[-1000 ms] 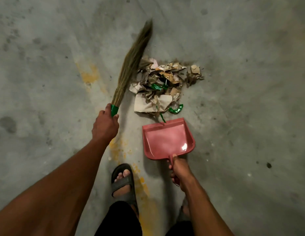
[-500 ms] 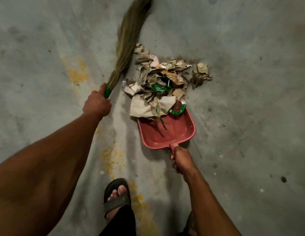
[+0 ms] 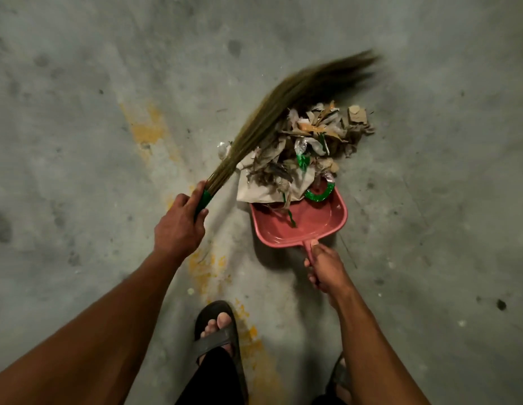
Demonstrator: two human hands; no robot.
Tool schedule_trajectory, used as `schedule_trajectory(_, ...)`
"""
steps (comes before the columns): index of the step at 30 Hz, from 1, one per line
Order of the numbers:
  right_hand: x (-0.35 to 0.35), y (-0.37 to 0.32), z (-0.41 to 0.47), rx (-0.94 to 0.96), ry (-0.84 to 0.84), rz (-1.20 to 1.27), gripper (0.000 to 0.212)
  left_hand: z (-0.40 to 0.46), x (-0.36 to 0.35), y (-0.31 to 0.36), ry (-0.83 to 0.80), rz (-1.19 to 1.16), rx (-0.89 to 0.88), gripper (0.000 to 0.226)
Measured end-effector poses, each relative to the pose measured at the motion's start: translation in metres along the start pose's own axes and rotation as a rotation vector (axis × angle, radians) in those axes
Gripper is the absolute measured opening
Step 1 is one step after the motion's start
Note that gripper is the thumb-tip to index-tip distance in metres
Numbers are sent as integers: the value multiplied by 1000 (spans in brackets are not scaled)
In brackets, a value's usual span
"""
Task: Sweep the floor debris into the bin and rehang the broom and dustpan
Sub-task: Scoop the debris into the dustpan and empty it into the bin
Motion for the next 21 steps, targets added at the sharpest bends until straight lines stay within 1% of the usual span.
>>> schedule_trajectory(2,3,2,0,-8,-4,-5,36,13,6,8,47,-43,21,66)
schedule_trajectory(4,8,3,0,-8,4,-23,38,40,7,17,72,-53,42,63)
schedule_trajectory(6,14,2,2,1,17,-49,42,72,1,25,43,-36,58,61)
schedule_trajectory(9,20,3,4,7,26,-42,37,97,-17,33,-50,31,67,61)
schedule_trajectory(12,20,8,9,1,9,-16,38,82,-38,32,-89,42,41,63)
schedule_trajectory(18,12,0,12,35,-14,96,34,17,-77,31,-157,19,-78,66)
schedule_trajectory(21,8,1,8,36,-34,120,31,-11,-84,38,-154,-10,-112,65)
Point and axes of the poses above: each hand's wrist, its own z-axis towards the middle knuckle, its own x-axis out of the back of the hand, y = z × x, the point moved 7 cm from there along z, towards the middle knuckle, and after that the axes turned 1 degree about z, right-handed, at the moved point
